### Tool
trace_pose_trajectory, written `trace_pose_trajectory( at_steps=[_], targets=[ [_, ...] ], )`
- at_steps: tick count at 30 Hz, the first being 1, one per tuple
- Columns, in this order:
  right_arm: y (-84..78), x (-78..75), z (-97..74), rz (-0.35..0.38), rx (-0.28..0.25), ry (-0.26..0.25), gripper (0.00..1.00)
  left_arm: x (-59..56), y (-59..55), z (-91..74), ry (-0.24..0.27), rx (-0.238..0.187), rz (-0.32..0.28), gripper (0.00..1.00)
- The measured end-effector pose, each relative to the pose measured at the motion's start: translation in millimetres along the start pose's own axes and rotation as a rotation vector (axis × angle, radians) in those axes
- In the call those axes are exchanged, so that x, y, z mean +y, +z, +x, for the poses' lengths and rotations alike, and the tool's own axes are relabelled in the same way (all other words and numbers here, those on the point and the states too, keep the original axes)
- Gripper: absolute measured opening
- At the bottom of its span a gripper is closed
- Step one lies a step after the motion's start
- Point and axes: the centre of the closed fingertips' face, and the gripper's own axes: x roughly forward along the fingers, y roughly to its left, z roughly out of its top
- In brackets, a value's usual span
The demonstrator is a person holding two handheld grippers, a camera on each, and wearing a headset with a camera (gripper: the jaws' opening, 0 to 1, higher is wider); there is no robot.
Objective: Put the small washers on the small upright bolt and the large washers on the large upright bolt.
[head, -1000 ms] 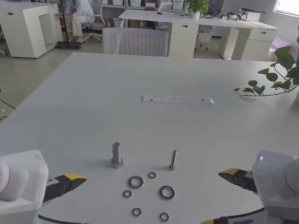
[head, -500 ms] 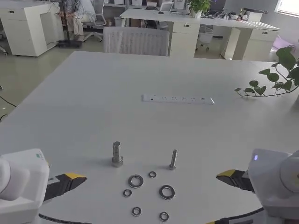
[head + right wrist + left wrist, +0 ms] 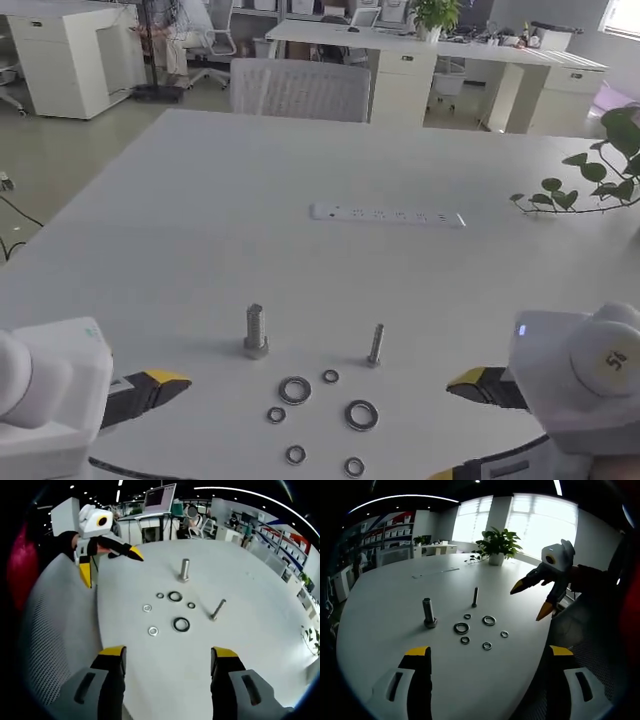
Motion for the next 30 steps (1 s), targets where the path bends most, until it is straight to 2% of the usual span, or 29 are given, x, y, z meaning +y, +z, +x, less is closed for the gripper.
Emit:
trace_pose_trajectory(
  at_steps=[13,23,26,30],
  targets=[
    [10.6,13.7,14.7,-0.071,0.046,0.062,0.55,-4.1,-0.2,1.4,-0.012,0.002,0.003,0.95],
    [11.6,24.6,28.9,-0.156,0.144,0.133,0.35,-6.4,-1.2,2.0,-0.018,0.001,0.008,0.95],
    [12.7,26.4,34.1,-0.181,0.160,0.144,0.33,-6.2,-1.3,1.8,-0.017,0.001,0.007,0.95],
    [9.6,26.9,41.7,-0.217,0.205,0.157,0.30,-7.2,-1.6,1.5,-0.017,0.003,0.009,0.94]
  ],
)
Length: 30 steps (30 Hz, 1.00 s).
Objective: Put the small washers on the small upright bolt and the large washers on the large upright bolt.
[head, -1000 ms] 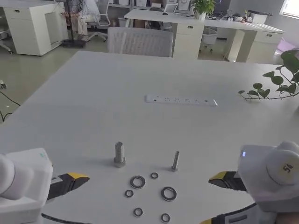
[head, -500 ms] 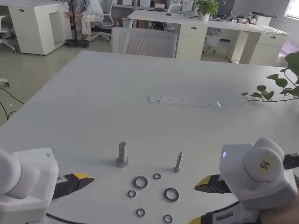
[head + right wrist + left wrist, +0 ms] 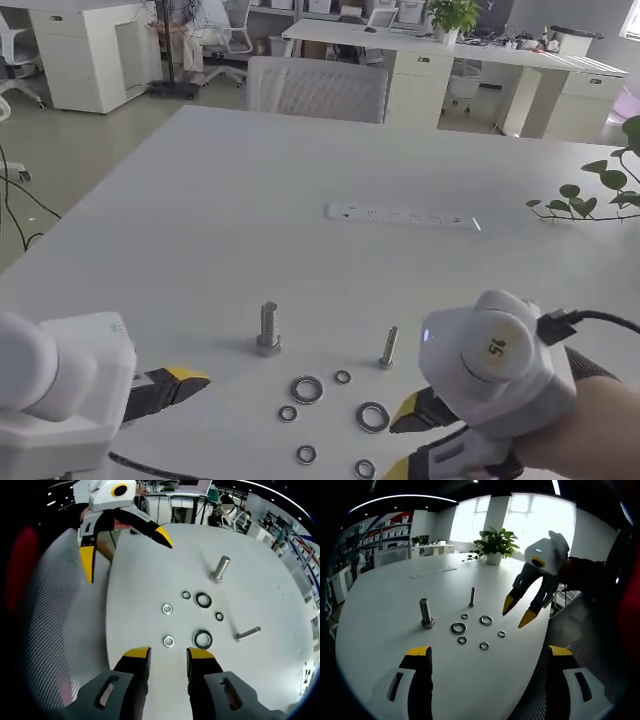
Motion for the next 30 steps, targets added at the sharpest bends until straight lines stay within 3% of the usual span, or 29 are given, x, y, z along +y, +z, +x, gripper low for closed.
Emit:
trace_pose_trajectory(
  at_steps=[8,30],
  targets=[
    [3.2,-0.2,12.5,-0.026,0.042,0.040,0.26,-0.3,-1.3,1.0,-0.001,0.011,0.013,0.94],
    [-4.9,-3.5,32.6,-0.110,0.176,0.082,0.18,-0.2,-0.9,3.4,-0.021,0.012,0.002,0.92]
  ],
)
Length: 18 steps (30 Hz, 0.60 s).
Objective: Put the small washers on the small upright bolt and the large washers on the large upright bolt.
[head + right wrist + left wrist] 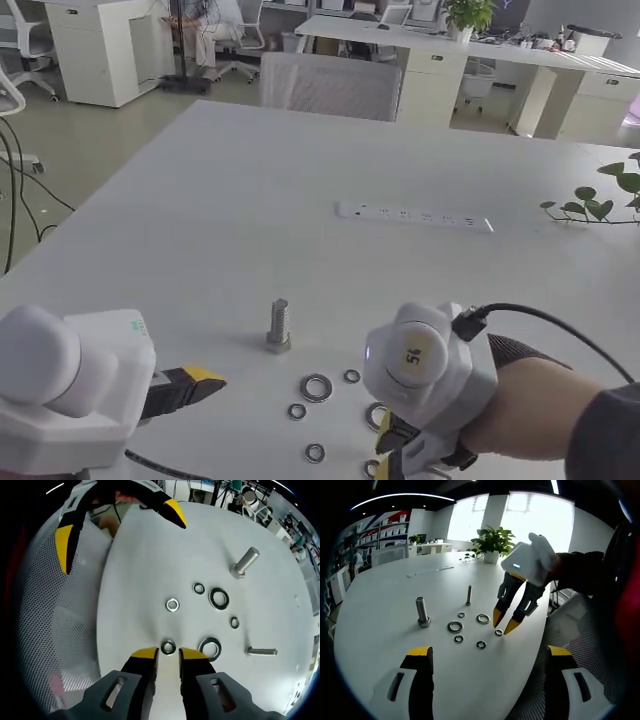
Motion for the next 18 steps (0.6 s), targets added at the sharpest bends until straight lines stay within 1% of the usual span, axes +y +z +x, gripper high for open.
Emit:
trace_pose_trajectory(
  at_steps=[6,18],
  targets=[
    [-1.5,0.7,2.6,-0.024,0.030,0.002,0.17,0.0,1.4,-0.7,0.001,-0.006,-0.003,0.92],
    [-0.4,-0.9,3.1,-0.056,0.055,-0.007,0.15,0.9,3.8,-1.3,0.003,-0.016,-0.005,0.91]
  ],
)
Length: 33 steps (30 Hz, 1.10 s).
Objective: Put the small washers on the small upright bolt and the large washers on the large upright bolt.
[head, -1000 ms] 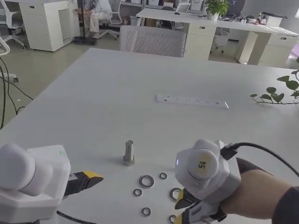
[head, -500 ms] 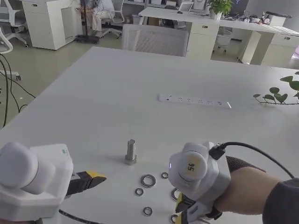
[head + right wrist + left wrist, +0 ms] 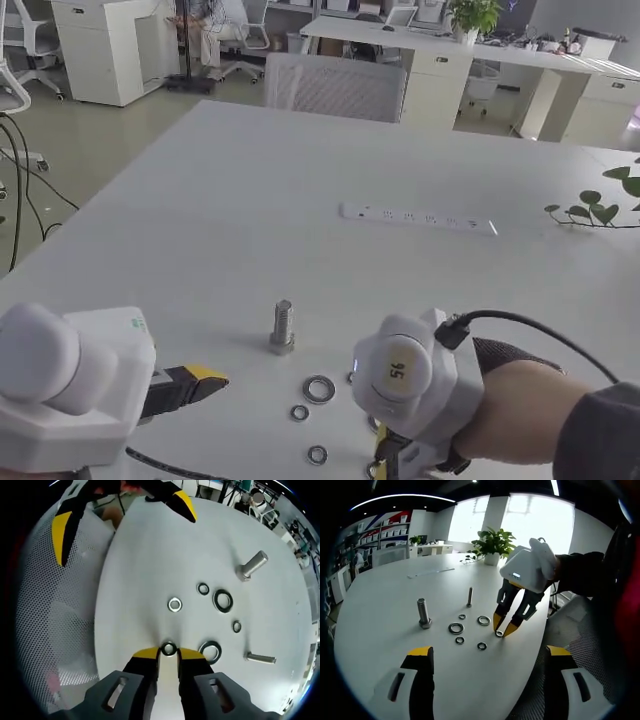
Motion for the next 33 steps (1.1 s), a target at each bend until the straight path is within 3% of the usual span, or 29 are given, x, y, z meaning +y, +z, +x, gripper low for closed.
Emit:
trace_pose_trajectory(
  at_steps=[11,20,33],
  targets=[
    [-0.1,-3.7,-1.8,0.011,-0.005,-0.002,0.15,0.8,0.8,-1.1,0.001,-0.004,-0.001,0.90],
    [-1.9,-13.2,-19.3,0.030,-0.019,-0.018,0.15,2.2,2.4,-0.1,0.000,-0.005,0.000,0.90],
    [-12.1,-31.1,-59.1,0.067,-0.044,-0.052,0.15,2.1,3.9,1.2,-0.002,-0.009,0.003,0.90]
  ],
)
